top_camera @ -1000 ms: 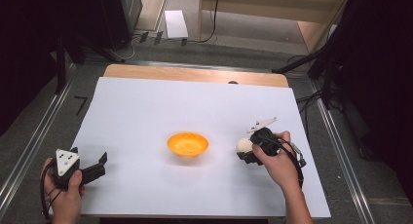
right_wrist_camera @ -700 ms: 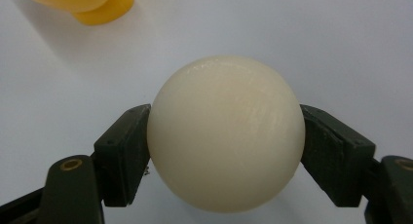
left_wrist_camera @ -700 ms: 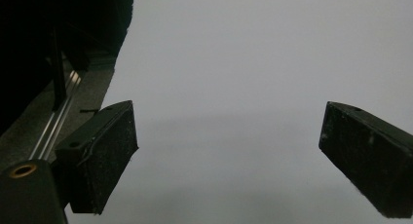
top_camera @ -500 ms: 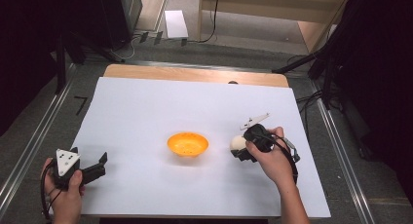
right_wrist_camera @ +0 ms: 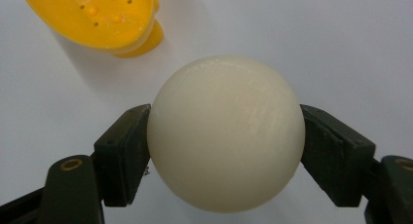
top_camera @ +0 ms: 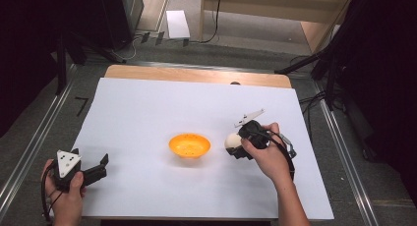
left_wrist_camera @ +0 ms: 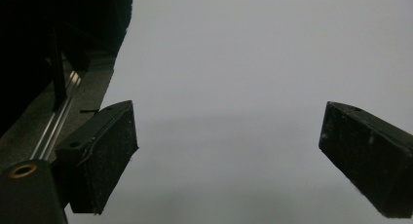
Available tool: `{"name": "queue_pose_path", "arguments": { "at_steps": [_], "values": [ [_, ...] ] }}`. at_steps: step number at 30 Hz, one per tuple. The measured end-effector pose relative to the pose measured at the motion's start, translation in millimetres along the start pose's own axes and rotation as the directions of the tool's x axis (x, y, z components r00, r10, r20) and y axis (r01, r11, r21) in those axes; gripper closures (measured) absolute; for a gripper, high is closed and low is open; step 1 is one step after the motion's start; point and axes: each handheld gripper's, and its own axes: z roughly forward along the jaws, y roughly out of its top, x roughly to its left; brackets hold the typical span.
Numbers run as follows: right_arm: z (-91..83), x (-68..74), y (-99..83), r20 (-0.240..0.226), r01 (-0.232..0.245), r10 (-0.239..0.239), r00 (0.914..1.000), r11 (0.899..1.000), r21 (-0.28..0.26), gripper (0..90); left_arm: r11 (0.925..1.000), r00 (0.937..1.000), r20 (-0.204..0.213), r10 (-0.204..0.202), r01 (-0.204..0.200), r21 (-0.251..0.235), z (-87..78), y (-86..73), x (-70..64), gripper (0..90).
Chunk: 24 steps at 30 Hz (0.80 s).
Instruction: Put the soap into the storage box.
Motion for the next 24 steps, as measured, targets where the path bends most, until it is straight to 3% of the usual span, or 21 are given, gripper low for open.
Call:
{"name": "queue_pose_path", "arguments": {
  "at_steps": [24],
  "values": [
    [12.5, 24.6, 37.8, -0.04, 0.073, -0.073, 0.9966, 0.997, 0.005, 24.9, 1.0, 1.0, 0.005, 0.007, -0.007, 0.002, 0.2, 0.2, -0.4, 7.1]
  ]
}}
